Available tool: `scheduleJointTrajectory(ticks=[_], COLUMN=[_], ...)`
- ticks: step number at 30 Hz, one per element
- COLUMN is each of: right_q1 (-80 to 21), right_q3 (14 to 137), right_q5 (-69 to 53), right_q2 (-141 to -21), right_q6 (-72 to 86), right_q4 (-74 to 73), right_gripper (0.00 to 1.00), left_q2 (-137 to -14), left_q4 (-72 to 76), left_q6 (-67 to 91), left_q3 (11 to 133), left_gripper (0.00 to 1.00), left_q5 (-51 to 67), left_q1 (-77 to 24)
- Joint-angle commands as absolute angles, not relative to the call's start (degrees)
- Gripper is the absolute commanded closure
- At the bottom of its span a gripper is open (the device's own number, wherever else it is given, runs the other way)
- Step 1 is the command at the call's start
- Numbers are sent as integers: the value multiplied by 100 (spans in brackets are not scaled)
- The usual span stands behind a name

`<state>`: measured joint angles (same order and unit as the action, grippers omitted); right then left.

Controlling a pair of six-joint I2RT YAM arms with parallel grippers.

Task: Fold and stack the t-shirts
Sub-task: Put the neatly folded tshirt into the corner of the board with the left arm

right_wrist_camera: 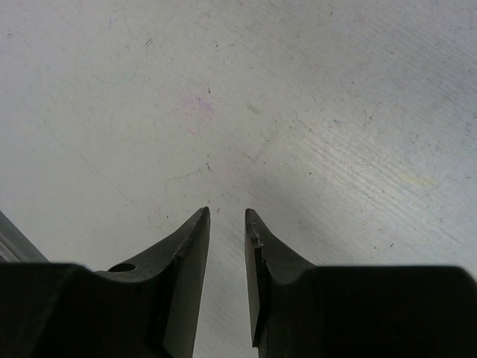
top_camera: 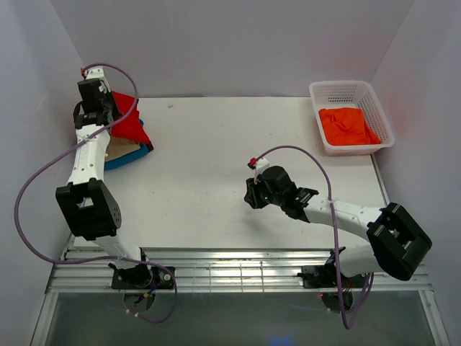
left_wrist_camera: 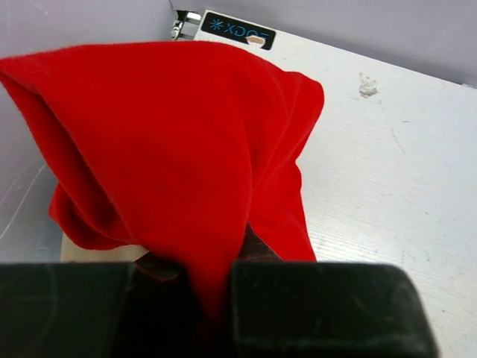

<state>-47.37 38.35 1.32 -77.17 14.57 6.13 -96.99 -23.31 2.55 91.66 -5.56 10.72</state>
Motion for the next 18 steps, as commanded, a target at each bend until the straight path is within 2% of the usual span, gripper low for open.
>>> scheduleJointTrajectory(ticks=[1, 8, 15, 18], right_q1=[-4772, -4772, -4773, -4781], right_q3=[3850, 3841, 3797, 3806], right_q5=[141, 132, 114, 105], right_q2=[-7488, -7409, -7374, -7365], right_q6=[1380, 1362, 1336, 1336], right_q4=[712, 694, 677, 677], right_gripper=[68, 68, 68, 68], left_q2=[-9351, -9641, -9975, -10370], left_q4=[-1864, -1556, -1029, -1212], left_q6=[281, 404, 440, 510], left_q3=[8966, 8728, 8622, 8885], left_gripper=[98, 98, 97, 97], left_q5=[-729, -773, -1695, -1722], left_q1=[1247, 1564, 1766, 1793])
